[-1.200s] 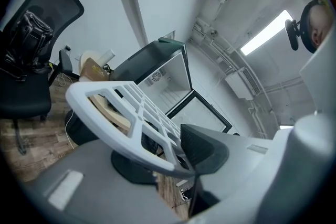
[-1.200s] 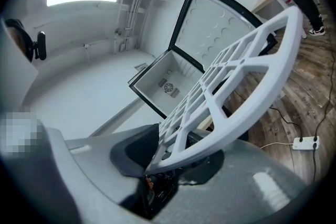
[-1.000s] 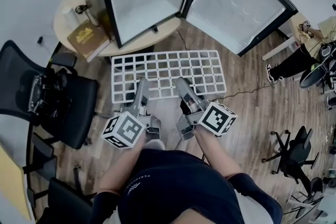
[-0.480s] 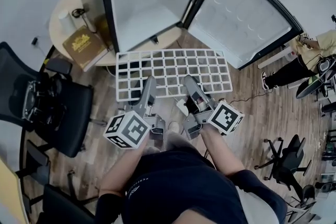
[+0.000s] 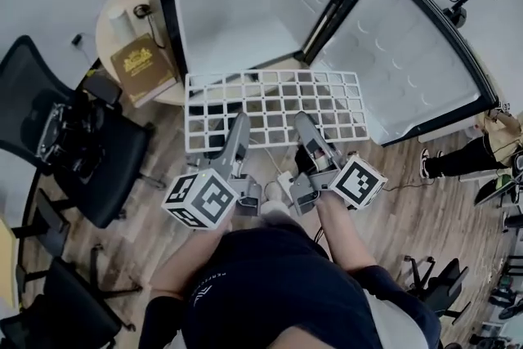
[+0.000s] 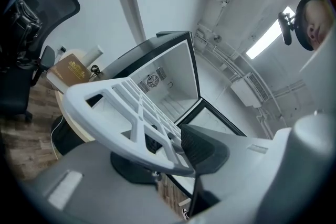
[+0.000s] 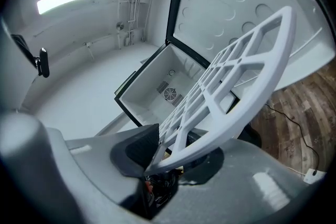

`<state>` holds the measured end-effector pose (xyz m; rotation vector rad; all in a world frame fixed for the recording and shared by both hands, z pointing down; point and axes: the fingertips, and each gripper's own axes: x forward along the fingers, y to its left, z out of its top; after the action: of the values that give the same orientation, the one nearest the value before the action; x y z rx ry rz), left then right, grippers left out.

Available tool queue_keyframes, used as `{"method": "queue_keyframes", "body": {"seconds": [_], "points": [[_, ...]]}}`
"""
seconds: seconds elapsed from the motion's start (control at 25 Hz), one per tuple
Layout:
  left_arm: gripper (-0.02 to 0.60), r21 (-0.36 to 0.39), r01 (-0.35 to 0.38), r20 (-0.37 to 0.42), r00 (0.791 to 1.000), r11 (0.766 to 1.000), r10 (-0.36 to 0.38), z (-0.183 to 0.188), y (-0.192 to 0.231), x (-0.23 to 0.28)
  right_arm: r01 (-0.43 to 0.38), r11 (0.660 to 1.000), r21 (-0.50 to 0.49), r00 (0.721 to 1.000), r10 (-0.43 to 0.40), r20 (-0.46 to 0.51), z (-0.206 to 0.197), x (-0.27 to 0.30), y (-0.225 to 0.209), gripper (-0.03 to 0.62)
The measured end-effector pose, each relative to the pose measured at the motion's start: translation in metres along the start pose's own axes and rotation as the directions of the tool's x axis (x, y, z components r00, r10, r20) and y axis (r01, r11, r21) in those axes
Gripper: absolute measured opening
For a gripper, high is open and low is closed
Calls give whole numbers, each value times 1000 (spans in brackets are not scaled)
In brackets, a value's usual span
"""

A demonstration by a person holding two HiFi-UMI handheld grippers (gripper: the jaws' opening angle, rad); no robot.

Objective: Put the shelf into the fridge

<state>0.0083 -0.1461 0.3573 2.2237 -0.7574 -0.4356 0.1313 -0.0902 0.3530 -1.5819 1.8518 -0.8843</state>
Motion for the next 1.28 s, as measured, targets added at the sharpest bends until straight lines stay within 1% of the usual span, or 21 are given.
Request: {"method": "queue_keyframes", "body": {"seconds": [0.12,0.24,0.48,0.68,0.84,0.96,1.12,1.2,1.28], "points": [[149,10,-30,36,999,1000,30,0,-4,17,-50,999,0,998,49,-46,18,13,-9,111],[149,23,-70,60,996,997,69,1,-5,32,-82,997,15,993,83,-87,30,26,-19,110],[149,52,-143,125,983,988,136,3,-3,52,-151,987,57,975,158,-158,45,51,-33,109],[149,50,-203,189,963,978,190,6,1,59,-195,978,81,954,208,-217,50,69,-39,107],[147,40,-253,215,947,967,239,6,2,60,-222,970,100,935,241,-262,53,77,-39,106],[147,31,-279,237,935,960,264,8,3,60,-257,963,86,917,271,-291,57,84,-36,106],[149,13,-300,262,922,954,286,8,3,63,-282,955,93,900,297,-319,61,89,-37,105],[149,6,-311,272,915,950,298,9,3,64,-298,951,87,894,310,-324,64,92,-36,106],[149,-2,-323,278,909,946,311,9,3,65,-289,953,96,894,304,-330,65,94,-38,106]]}}
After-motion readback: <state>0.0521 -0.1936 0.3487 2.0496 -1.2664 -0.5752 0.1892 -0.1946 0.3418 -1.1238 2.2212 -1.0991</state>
